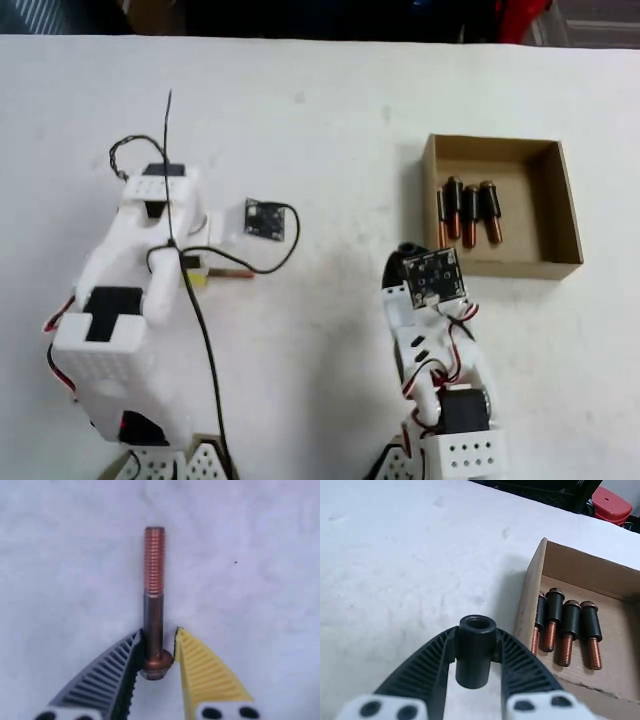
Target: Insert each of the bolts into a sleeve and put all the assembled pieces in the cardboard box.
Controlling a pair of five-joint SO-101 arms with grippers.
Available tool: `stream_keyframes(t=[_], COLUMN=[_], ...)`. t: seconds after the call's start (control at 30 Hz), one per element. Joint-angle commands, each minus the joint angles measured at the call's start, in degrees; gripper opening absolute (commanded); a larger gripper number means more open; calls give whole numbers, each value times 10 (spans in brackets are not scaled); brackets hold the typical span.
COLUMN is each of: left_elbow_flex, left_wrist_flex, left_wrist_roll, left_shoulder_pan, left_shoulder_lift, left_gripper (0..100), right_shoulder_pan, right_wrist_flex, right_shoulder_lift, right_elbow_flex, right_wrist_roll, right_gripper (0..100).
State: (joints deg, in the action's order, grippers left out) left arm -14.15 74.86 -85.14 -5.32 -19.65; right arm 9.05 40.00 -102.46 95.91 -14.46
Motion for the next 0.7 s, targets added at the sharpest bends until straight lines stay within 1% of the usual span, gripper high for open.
stream_keyframes(t=[0.0,0.1,0.27,0.57,0.67], left_elbow_flex=[25,46,92,127,169], left_wrist_flex=[26,33,67,75,123], left_wrist_roll=[3,3,6,8,47], left_shoulder_pan=[8,8,8,8,8], left_shoulder_lift=[5,5,4,5,5], left_gripper=[135,135,135,132,131], right_shoulder_pan=[-7,-8,-8,-8,-8], right_wrist_flex=[-14,-14,-14,-14,-14], right_shoulder_lift=[-8,-8,-8,-8,-8], right_elbow_flex=[3,3,3,3,3], right_wrist_roll=[-1,-1,-1,-1,-1], right_gripper=[17,17,17,17,17])
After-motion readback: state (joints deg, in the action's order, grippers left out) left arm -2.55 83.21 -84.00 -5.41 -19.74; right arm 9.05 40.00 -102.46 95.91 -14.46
